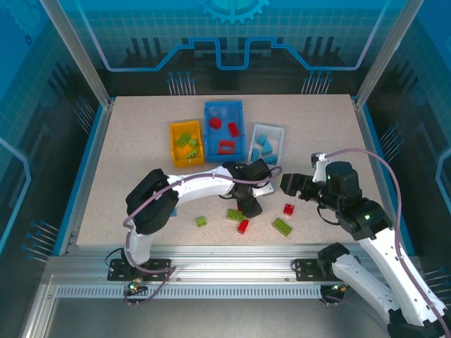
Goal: Sort the legos into containers by color
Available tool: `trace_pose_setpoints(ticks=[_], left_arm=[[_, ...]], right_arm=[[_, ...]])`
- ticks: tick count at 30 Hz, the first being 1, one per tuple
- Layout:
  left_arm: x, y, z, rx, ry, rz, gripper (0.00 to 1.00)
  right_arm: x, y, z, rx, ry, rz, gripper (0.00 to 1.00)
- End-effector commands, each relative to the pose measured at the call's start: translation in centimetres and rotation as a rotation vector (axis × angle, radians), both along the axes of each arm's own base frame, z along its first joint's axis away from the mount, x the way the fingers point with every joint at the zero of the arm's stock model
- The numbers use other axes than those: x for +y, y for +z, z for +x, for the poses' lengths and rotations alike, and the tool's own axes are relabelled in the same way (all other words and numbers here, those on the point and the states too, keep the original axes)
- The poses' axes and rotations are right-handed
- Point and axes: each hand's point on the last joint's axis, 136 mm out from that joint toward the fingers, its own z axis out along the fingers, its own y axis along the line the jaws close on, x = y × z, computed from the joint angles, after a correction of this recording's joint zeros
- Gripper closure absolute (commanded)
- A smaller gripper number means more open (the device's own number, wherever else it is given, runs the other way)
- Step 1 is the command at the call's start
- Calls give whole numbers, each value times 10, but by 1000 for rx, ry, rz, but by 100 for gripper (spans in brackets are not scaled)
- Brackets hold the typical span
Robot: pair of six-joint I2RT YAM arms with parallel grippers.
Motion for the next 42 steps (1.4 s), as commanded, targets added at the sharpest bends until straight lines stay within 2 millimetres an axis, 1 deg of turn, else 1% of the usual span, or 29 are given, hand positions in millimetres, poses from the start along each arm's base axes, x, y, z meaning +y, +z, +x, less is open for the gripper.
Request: trace_pose_setpoints(ticks=[1,3,6,9,12,14,16,18,20,24,26,27,28,29,31,33,35,37,39,42], left_arm=[[-4,-10,-6,44,-33,12,24],[-3,-16,-7,56,-30,18,28],[-3,-24,-8,69,-21,23,37],[-4,-30,-7,73,-5,26,49],[-7,-30,-4,58,3,7,60],[-7,-28,1,36,10,1,67],[-8,-24,6,9,21,-7,71],[-5,-13,15,-17,53,-28,74],[1,3,28,-43,98,-56,75],[24,51,63,-87,242,-143,75],[37,75,82,-102,320,-189,75],[47,86,94,-118,365,-202,75],[57,96,107,-135,411,-214,75],[64,104,117,-144,449,-229,75],[82,118,145,-188,537,-239,76],[97,127,171,-214,618,-238,75],[109,129,198,-235,693,-243,75],[117,129,225,-241,768,-258,76],[124,123,247,-237,837,-259,75],[125,114,274,-230,898,-275,75]], right_arm=[[2,-4,-7,48,8,14,21],[3,-4,-6,47,8,14,21],[4,-3,-4,46,8,19,22],[4,-4,-5,48,10,23,22],[4,-4,-5,48,11,20,23],[4,-4,-6,49,13,20,23],[5,-2,-6,47,23,25,24],[9,0,-6,38,41,32,25],[15,6,-7,15,81,47,25],[44,37,-14,-88,267,148,26],[56,47,-15,-106,333,177,26],[60,43,-13,-92,349,172,26],[63,54,-10,-111,358,170,26],[66,55,-7,-113,363,165,26],[73,60,1,-127,369,166,27],[79,63,11,-133,365,165,26],[84,65,21,-136,357,149,27],[92,67,31,-141,354,137,28],[99,68,41,-154,350,130,28],[108,65,59,-156,333,114,28]])
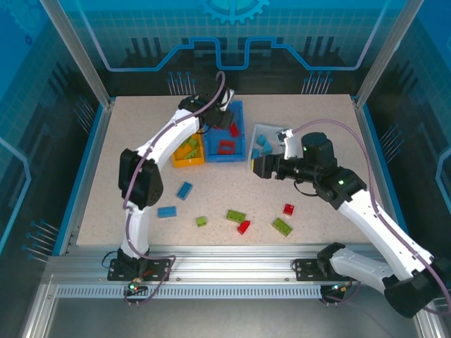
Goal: Sort the legos into containers by color
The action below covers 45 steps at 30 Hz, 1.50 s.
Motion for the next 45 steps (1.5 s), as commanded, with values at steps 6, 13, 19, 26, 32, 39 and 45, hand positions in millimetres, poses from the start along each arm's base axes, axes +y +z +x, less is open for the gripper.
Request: trace_pose_setpoints(ticks=[6,13,19,26,32,39,45], left_arm=[[8,-60,39,90,157,8,76],[5,-97,41,159,189,-16,64],[2,-74,33,151,190,-55,43],[0,-1,16,69,191,-144,38],[15,68,-30,1,234,-266,38],[72,98,-144,-5,390,-395,36],[148,87,-252,-78,571,-451,35]], right_arm=[[19,18,33,-93,-37,-2,28],[19,6,35,-73,-37,-27,28],[16,-1,30,-59,-37,-35,26],[8,-4,21,-47,-27,-81,26],[0,-19,4,-13,-5,-208,26],[61,-70,-19,55,143,-419,25],[143,-113,-12,192,-2,-458,27]])
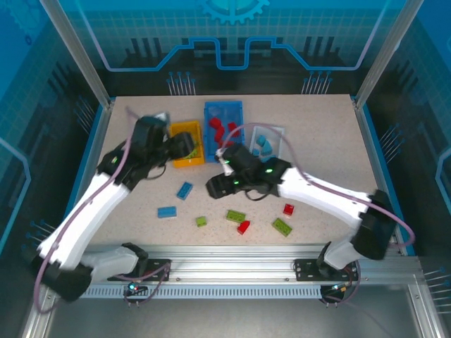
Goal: Sort the legos into containers by color
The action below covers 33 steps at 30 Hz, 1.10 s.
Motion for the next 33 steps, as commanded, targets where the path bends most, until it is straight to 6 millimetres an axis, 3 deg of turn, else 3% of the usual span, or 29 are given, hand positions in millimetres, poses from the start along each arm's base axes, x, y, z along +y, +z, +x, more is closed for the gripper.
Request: trace_pose_setpoints(ticks=[1,6,10,16,26,30,33], left_arm=[[43,-25,-51,30,166,-32,34],[85,-42,-114,6,257,-60,34],[96,-53,-137,38,274,-63,34],[98,-50,-143,34,262,-54,34],[97,-51,-143,36,243,-40,34],[95,-53,-143,40,233,-41,35],[94,-53,-142,38,228,-45,35]], right_arm=[[28,-18,12,52,-215,-27,27],[63,-73,26,220,-423,-87,26],[82,-96,37,286,-512,-117,23],[106,-120,56,306,-549,-137,21],[117,-157,66,356,-600,-180,24],[122,-166,70,355,-600,-174,30],[117,-171,69,354,-617,-195,41]])
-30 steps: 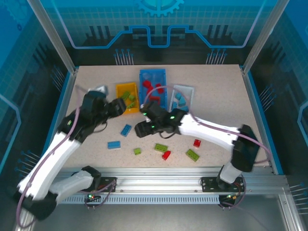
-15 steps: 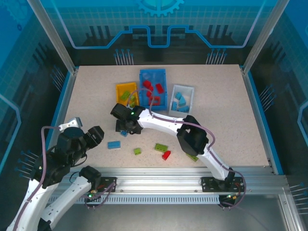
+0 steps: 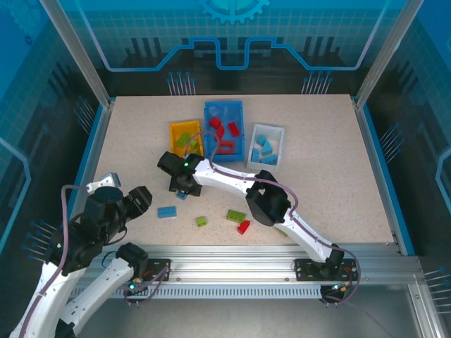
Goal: Sort the legos into containers by color
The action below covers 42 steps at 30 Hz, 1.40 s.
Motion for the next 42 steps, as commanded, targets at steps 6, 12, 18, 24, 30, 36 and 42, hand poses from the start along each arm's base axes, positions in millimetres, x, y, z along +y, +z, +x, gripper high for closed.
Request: trace_pose_setpoints(ticks=[6,12,18,24,30,36,42], left_arm=[[-7,-1,1,-7,-36,-17,35],[-19,-2,4,7,-78,-49,35],[-56,-3,19,29,-213,-134,35],[-116,11,44,25,-424,-284,35],[-183,18,64,17,-598,-196,36],[-233,10,89,-12,-641,-159,36],[-255,-2,100,1,-663,-123,36]], right_arm=[[-19,-20,-2,25,-46,-76,61],[-31,12,1,-49,-38,-73,74],[-76,80,8,-203,-35,-53,77],[-182,127,23,-309,-99,-125,76],[-272,134,72,-313,-135,-212,76],[-319,112,124,-243,-164,-411,76],[-343,90,152,-191,-212,-481,75]])
